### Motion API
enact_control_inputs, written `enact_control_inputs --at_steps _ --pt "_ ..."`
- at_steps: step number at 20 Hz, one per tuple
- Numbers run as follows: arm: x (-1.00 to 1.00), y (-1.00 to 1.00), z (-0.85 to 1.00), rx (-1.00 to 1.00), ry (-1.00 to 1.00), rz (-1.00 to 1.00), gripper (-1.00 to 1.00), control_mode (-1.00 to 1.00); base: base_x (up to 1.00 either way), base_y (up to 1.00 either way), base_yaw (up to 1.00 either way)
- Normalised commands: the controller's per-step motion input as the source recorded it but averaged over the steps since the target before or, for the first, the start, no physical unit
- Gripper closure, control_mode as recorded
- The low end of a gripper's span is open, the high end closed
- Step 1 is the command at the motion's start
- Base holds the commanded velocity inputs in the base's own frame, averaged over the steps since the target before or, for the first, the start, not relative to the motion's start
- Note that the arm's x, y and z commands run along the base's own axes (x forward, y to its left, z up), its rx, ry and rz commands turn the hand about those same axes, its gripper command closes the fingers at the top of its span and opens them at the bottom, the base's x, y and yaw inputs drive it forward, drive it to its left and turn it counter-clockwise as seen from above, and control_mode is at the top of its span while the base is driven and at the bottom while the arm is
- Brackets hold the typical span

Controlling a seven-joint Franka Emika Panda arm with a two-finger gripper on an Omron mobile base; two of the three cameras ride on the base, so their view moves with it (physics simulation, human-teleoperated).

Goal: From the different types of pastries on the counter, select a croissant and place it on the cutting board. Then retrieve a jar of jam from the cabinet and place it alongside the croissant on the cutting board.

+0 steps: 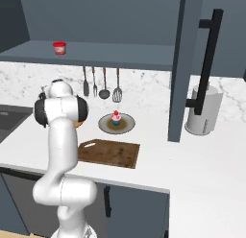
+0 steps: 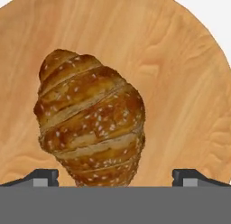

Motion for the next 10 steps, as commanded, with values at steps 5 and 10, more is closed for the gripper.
enact_control_inputs --at_steps 5,10 --pt "0.36 0.16 -0.15 0.00 0.00 0.00 -1.00 -1.00 0.00 0.00 0.00" --pt "0.02 0.03 -0.43 0.00 0.00 0.00 1.00 -1.00 0.00 0.00 0.00"
